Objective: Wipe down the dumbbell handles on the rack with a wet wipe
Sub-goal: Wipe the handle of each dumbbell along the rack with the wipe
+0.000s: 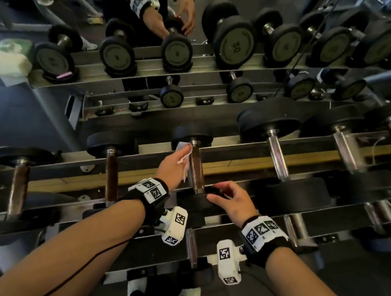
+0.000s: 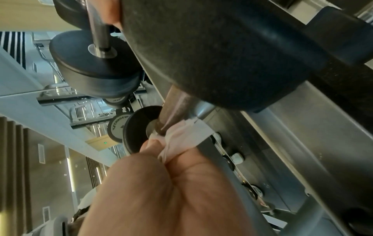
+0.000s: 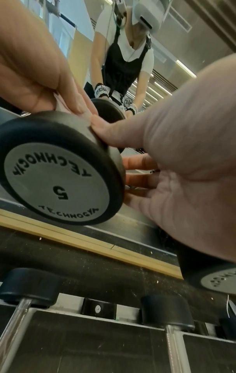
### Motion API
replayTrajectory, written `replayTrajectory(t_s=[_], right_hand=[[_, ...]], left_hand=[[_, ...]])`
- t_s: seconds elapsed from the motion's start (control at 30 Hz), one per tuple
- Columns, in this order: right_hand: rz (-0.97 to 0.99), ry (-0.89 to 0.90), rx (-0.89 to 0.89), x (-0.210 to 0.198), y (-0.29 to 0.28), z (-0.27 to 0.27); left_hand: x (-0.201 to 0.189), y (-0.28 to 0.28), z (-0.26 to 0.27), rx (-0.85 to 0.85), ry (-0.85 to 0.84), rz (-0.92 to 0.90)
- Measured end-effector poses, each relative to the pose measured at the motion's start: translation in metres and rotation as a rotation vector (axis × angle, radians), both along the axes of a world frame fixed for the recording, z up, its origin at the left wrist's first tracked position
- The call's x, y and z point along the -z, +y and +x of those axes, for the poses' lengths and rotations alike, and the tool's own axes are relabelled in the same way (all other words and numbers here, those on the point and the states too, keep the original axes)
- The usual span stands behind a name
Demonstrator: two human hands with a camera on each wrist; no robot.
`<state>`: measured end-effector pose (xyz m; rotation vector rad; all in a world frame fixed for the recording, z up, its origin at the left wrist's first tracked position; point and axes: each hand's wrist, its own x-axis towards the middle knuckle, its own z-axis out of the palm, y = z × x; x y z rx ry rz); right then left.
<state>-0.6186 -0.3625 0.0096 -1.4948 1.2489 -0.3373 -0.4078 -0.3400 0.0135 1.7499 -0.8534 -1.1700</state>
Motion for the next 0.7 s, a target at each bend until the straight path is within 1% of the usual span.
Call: replayTrajectory(t_s=[0.03,0.1,0.17,0.27,0.3,0.37,0.4,0.43,0.5,0.53,0.57,0.67,0.7], right_hand=[[0.004,-0.011,0.012,0.001,0.001,-0.001],[0.005,-0.036,0.041,0.003,0.005,-0.001],[0.006,-0.057,0.063,0.004,0.007,-0.001],[0.021,-0.077,0.069,0.004,0.007,-0.001],[0.024,-0.077,0.062,0.003,0.007,0.000],[0.029,-0.079,0.056,0.004,0.007,-0.001],[0.032,-0.079,0.057,0.004,0.007,-0.001],[0.034,-0.079,0.057,0.004,0.008,-0.001],[0.032,-0.074,0.050,0.003,0.008,-0.001],[0.030,-0.069,0.045,0.003,0.008,-0.001],[0.027,-0.062,0.039,0.002,0.009,-0.001],[0.020,-0.043,0.030,0.000,0.009,-0.002],[0.022,-0.042,0.031,0.000,0.010,-0.002]], left_hand=[[-0.001,-0.002,-0.001,0.000,-0.009,0.008],[0.002,-0.002,-0.003,0.023,-0.080,0.029],[0.004,0.000,-0.007,0.061,-0.105,0.043],[0.009,0.002,-0.009,0.113,-0.253,0.030],[0.009,0.004,-0.009,0.123,-0.279,0.030],[0.007,0.011,-0.008,0.197,-0.319,0.024],[0.008,0.017,-0.007,0.246,-0.311,0.028],[0.009,0.022,-0.007,0.257,-0.255,0.041],[0.008,0.029,-0.008,0.176,0.000,0.071],[0.007,0.030,-0.009,0.129,0.080,0.075],[0.005,0.028,-0.008,0.106,0.071,0.062],[0.003,0.017,0.005,0.060,-0.156,0.009],[0.002,0.010,0.010,0.052,-0.188,0.008]])
